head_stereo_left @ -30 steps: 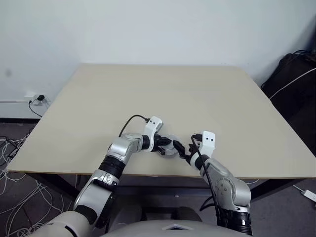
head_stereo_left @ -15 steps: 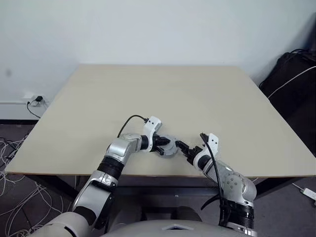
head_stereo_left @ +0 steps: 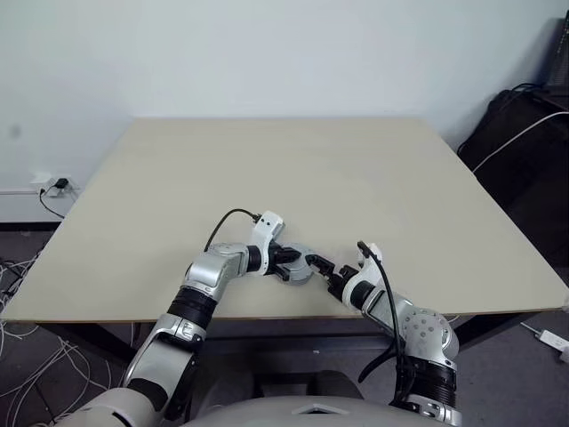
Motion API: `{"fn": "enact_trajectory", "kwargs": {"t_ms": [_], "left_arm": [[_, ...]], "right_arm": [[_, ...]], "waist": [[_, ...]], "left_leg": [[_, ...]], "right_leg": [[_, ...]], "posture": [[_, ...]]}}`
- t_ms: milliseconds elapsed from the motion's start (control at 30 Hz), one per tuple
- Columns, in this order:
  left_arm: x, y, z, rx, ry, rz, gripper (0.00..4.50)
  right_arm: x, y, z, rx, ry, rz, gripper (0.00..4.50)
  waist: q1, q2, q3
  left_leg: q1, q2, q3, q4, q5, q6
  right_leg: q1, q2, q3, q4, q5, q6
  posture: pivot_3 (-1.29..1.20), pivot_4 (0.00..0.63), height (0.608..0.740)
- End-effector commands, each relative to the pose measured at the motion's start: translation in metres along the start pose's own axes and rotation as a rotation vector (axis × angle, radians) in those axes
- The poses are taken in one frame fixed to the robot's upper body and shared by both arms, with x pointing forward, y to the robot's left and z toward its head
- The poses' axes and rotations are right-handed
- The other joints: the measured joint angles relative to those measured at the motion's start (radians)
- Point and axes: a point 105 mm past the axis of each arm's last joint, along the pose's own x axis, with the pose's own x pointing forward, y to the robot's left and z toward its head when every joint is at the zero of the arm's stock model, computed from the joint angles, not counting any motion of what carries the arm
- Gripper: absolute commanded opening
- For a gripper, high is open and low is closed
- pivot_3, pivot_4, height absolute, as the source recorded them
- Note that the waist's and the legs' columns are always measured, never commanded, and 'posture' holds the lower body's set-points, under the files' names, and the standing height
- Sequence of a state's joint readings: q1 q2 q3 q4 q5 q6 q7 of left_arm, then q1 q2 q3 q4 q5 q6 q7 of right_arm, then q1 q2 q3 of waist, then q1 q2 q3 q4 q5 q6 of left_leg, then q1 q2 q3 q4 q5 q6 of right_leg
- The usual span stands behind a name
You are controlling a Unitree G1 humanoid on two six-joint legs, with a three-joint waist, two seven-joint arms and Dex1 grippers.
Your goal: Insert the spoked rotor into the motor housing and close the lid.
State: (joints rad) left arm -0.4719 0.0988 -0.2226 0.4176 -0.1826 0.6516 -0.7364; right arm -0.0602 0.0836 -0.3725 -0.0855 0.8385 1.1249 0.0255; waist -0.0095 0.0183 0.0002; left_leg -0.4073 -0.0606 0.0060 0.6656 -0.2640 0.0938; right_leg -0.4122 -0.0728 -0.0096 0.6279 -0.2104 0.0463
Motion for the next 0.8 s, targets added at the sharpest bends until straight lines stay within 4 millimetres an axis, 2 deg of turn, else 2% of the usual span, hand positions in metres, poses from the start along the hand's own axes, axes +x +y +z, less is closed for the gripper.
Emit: {"fn": "enact_trajectory", "kwargs": {"t_ms": [33, 200, 500, 800], "left_arm": [[-0.006, 0.011, -0.017, -0.045, 0.055, 0.051, 0.00], [-0.008, 0.012, -0.020, -0.057, 0.052, 0.060, 0.00], [-0.019, 0.019, -0.028, -0.087, 0.048, 0.094, 0.00], [-0.022, 0.022, -0.032, -0.105, 0.044, 0.111, 0.00]], "right_arm": [[0.011, 0.027, -0.012, 0.073, 0.039, 0.129, 4.48], [0.013, 0.037, -0.015, 0.110, 0.059, 0.194, 4.48], [0.019, 0.042, -0.013, 0.202, 0.045, 0.255, 4.48], [0.012, 0.062, -0.013, 0.229, 0.069, 0.404, 4.48]], "waist": [[-0.002, 0.000, 0.000], [-0.002, 0.000, 0.000], [-0.004, 0.000, 0.000], [-0.009, 0.001, 0.000]], "left_leg": [[0.000, 0.000, 0.000, 0.000, 0.000, 0.000], [0.001, 0.000, 0.000, -0.001, 0.000, 0.000], [0.001, 0.000, 0.000, -0.003, 0.000, 0.000], [0.002, 0.000, 0.000, -0.004, 0.000, 0.000]], "right_leg": [[0.000, 0.000, 0.000, 0.000, 0.000, 0.000], [0.000, 0.000, 0.000, 0.000, 0.000, 0.000], [0.000, 0.000, 0.001, -0.001, 0.000, 0.000], [0.000, 0.001, 0.001, 0.000, 0.000, 0.000]], "posture": [[0.00, 0.000, 0.740], [0.00, 0.000, 0.740], [0.00, 0.000, 0.740], [0.00, 0.000, 0.740]]}}
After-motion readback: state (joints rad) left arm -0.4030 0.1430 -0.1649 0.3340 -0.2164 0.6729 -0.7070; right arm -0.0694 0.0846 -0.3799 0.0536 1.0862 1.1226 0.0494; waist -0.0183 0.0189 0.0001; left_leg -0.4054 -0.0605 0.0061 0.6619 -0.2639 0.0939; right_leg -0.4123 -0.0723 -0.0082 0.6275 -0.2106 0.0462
